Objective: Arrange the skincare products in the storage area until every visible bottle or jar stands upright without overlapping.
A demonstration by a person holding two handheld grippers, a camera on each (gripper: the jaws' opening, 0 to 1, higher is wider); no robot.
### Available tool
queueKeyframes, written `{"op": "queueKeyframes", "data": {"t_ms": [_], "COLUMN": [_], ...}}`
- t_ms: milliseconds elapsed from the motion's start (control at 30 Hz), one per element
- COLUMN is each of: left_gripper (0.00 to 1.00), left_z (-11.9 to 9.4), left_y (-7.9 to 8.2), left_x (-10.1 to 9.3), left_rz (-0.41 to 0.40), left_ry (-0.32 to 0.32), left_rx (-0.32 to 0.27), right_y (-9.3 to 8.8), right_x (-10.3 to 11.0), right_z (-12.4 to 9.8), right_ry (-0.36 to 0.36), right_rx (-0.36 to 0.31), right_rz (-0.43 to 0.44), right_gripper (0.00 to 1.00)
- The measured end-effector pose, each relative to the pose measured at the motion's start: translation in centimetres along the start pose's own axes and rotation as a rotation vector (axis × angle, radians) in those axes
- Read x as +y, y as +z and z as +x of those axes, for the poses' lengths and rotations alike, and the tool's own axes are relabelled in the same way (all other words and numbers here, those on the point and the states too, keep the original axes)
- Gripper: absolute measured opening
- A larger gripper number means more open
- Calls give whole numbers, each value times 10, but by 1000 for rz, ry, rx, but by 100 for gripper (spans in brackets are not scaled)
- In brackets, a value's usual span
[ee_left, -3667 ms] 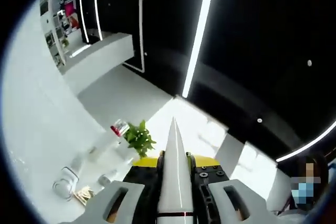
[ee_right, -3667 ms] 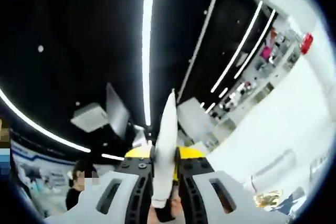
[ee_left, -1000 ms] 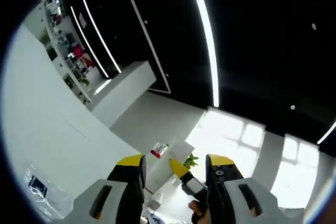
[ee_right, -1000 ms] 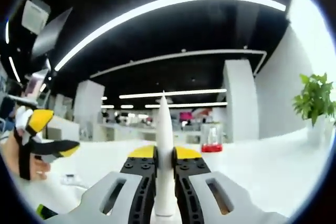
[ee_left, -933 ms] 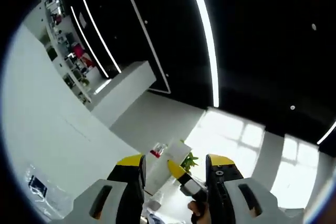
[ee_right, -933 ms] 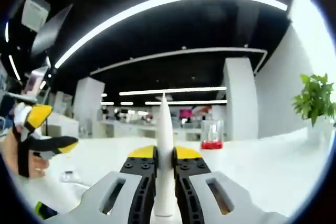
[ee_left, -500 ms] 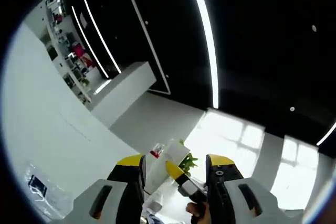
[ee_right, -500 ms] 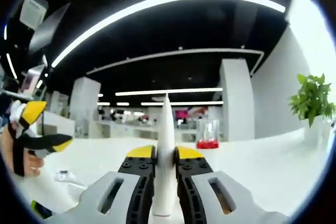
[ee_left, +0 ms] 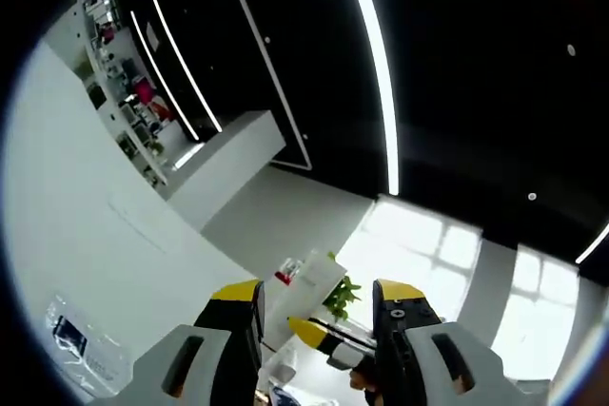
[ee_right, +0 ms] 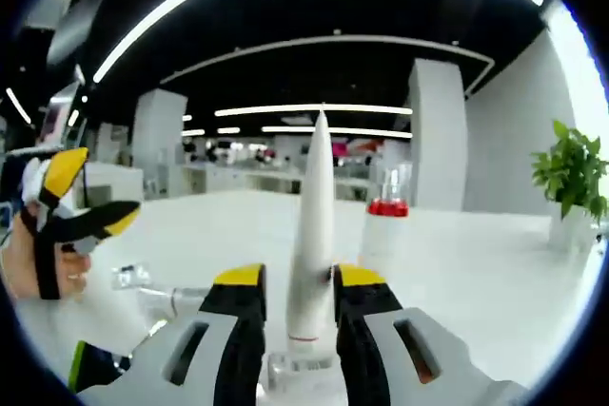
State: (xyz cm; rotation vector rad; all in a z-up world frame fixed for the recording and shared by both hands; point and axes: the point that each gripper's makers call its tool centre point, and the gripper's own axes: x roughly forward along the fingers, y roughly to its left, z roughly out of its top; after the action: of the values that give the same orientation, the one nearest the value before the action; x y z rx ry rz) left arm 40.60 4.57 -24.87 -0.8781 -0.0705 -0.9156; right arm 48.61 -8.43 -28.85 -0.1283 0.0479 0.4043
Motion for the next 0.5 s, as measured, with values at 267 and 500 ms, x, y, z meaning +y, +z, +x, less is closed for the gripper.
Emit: {"op": "queueKeyframes", "data": {"t_ms": [267, 500], "left_gripper": [46, 46], "left_z": [1, 1], "left_y": [4, 4], "left_x": [5, 7], "left_rz": [-10, -2], "left_ry": [2, 12], "left_rx": [-5, 1], "right_y": [-15, -23], "right_x": [-5, -6], "right_z": [-3, 3], "right_ry": [-20, -18], "right_rx": [90, 113], "right_rz": [-44, -31], "right_gripper": [18, 18]}}
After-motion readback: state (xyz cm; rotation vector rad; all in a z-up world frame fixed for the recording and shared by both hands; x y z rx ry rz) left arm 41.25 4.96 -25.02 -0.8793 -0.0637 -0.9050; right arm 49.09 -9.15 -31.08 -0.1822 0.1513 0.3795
